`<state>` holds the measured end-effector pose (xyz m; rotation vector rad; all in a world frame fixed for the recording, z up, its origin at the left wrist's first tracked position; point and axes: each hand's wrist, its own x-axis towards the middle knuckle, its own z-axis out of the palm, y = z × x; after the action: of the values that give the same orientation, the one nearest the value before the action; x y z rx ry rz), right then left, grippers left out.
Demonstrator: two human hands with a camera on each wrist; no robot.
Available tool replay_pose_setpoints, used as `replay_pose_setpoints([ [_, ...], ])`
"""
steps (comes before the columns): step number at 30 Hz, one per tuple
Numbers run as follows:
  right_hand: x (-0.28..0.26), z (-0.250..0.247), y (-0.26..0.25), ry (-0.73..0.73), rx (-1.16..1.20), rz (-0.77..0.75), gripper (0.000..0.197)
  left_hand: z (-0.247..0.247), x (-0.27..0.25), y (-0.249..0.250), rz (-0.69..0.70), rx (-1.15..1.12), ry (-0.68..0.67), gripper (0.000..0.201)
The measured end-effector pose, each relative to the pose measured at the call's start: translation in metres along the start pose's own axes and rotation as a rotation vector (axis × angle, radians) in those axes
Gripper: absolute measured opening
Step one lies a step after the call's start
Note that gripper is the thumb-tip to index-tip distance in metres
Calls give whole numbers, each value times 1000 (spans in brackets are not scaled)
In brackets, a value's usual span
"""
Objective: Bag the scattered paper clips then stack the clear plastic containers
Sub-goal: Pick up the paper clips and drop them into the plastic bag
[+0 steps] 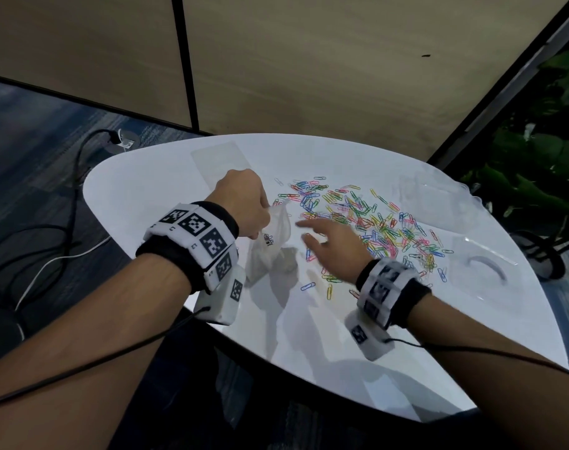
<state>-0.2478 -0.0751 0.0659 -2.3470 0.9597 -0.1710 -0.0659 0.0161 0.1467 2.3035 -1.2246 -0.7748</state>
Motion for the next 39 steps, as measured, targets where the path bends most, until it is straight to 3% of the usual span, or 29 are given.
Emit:
replay_pose_setpoints([
  [2, -13, 30, 21, -193, -372, -208, 49, -1, 1, -2, 2, 9, -2, 18],
  [5, -34, 65, 40, -325, -605, -359, 60, -3, 2, -3, -2, 24, -12, 18],
  [10, -44, 58, 76, -234, -717, -180, 56, -4, 0, 2, -3, 46, -24, 21],
  [15, -34, 37, 104, -180, -694, 107, 53, 0, -2, 8, 1, 74, -39, 25],
  [19, -18, 33, 104, -69, -600, -55, 32, 2, -2, 10, 1, 84, -43, 26],
  [22, -7, 24, 94, -73, -560, -51, 18, 4, -2, 13, 9, 96, -47, 27],
  [27, 6, -10, 82, 119, -201, 265, 11, 6, -1, 18, 26, 123, -63, 25],
  [30, 11, -37, 74, 210, 139, 445, 9, 7, 1, 19, 36, 135, -69, 25],
  [34, 5, -67, 37, 219, 946, 437, 24, 9, 1, 22, 41, 127, -94, 26],
  [37, -10, -75, 4, 136, 1200, 415, 24, 14, -2, 30, 58, 104, -94, 26],
  [39, -19, -73, -8, 94, 1249, 419, 22, 20, -5, 36, 72, 91, -95, 27],
])
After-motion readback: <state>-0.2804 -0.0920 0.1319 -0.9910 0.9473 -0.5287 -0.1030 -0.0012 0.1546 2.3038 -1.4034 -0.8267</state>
